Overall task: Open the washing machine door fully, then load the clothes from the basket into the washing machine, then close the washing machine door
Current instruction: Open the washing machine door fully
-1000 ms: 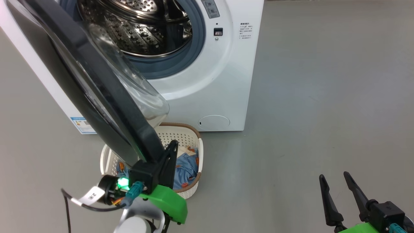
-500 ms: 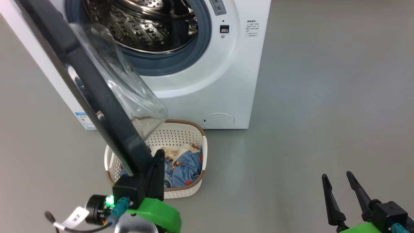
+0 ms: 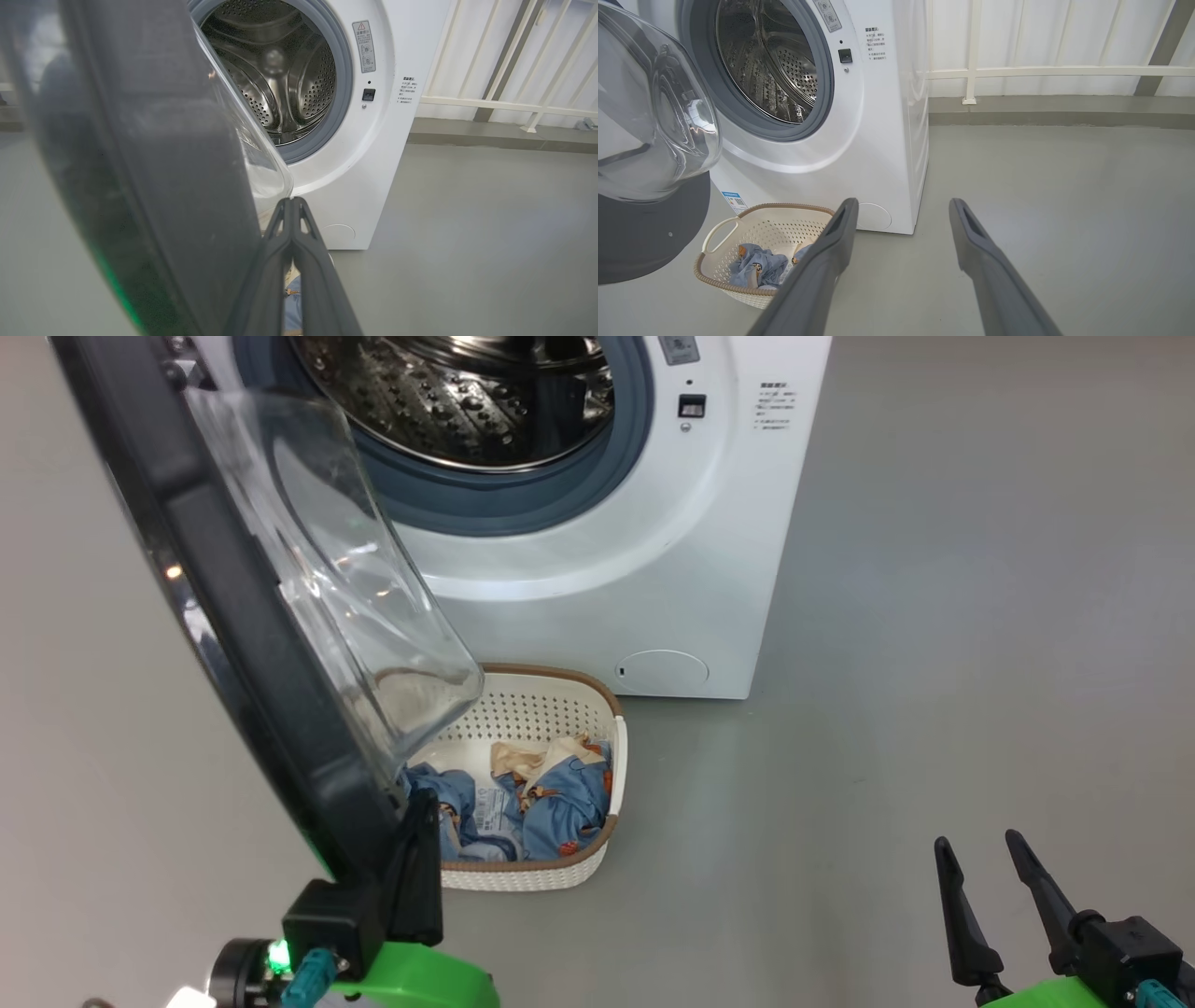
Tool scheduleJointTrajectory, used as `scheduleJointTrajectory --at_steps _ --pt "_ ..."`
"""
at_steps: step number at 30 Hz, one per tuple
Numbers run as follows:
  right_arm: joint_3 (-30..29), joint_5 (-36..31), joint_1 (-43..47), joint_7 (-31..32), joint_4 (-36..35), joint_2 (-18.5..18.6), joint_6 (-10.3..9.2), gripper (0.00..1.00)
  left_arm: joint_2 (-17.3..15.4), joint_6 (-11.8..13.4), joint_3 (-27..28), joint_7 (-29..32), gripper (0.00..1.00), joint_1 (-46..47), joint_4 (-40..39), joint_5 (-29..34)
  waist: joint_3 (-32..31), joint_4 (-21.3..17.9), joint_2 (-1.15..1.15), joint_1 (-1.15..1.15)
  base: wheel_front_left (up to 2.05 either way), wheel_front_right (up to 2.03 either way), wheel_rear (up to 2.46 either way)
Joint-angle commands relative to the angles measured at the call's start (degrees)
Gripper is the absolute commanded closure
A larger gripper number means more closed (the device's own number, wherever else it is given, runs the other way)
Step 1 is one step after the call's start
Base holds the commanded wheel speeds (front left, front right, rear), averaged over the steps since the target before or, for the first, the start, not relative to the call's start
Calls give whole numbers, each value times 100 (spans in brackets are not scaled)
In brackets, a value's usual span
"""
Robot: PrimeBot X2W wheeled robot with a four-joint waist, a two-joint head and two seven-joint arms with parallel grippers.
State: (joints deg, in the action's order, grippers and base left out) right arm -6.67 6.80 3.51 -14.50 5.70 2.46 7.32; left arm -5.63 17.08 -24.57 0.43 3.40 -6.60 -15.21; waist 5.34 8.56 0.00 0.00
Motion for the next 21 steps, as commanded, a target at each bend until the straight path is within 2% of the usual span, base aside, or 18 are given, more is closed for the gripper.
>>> scheduleJointTrajectory --at_steps 1,11,21 --pt "104 -24 -176 -50 -129 42 17 0 -160 172 349 -18 100 70 -158 83 24 53 0 0 0 0 0" --pt "41 -75 -212 -50 -127 42 17 0 -248 356 335 -101 100 -47 -458 287 139 384 0 0 0 0 0" --pt "6 -117 -299 -50 -197 42 17 0 -333 522 588 -282 100 -52 -576 275 269 642 0 0 0 0 0"
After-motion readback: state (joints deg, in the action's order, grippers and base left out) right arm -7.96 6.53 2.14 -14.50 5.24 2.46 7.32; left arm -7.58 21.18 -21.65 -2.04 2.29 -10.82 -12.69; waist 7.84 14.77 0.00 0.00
